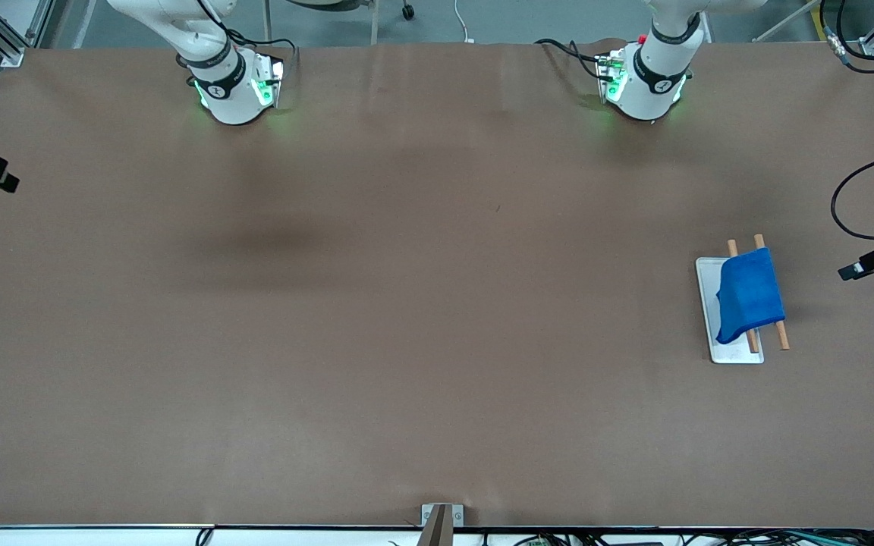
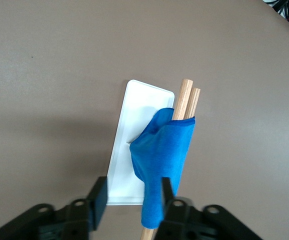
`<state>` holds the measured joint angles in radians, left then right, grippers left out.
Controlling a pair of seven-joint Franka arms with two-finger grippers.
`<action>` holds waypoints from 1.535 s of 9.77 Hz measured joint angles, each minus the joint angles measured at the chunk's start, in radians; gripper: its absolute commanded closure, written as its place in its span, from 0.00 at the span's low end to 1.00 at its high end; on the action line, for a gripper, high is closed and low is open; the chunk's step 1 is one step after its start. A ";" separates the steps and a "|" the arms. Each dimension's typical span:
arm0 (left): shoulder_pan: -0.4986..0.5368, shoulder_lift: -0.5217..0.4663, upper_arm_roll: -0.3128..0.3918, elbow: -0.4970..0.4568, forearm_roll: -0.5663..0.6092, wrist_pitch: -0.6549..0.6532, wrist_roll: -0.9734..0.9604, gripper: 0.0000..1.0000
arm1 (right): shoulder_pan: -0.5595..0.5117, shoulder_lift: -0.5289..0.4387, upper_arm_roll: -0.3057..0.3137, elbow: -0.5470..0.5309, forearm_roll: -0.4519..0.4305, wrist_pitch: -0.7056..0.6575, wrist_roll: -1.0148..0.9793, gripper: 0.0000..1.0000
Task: Right arm passes towel to left arm to hang
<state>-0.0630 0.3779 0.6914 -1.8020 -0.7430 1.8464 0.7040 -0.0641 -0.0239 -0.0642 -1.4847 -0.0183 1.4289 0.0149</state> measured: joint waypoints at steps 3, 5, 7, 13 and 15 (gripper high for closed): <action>-0.023 -0.027 -0.036 0.043 0.136 0.034 -0.016 0.00 | 0.000 0.002 0.001 0.009 0.000 0.012 -0.012 0.00; -0.021 -0.131 -0.186 0.055 0.345 0.078 -0.217 0.00 | -0.001 0.005 -0.001 0.009 0.000 0.025 -0.012 0.00; -0.019 -0.244 -0.335 0.053 0.511 0.078 -0.375 0.00 | -0.001 0.005 -0.001 0.009 0.000 0.040 -0.012 0.00; 0.006 -0.465 -0.611 0.200 0.687 -0.222 -0.609 0.00 | -0.001 0.005 0.001 0.010 0.000 0.047 -0.012 0.00; 0.011 -0.413 -0.610 0.320 0.688 -0.313 -0.609 0.00 | -0.001 0.005 0.001 0.010 0.000 0.047 -0.012 0.00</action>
<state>-0.0523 -0.0350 0.0810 -1.4820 -0.0551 1.5336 0.0948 -0.0646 -0.0191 -0.0635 -1.4752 -0.0178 1.4756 0.0028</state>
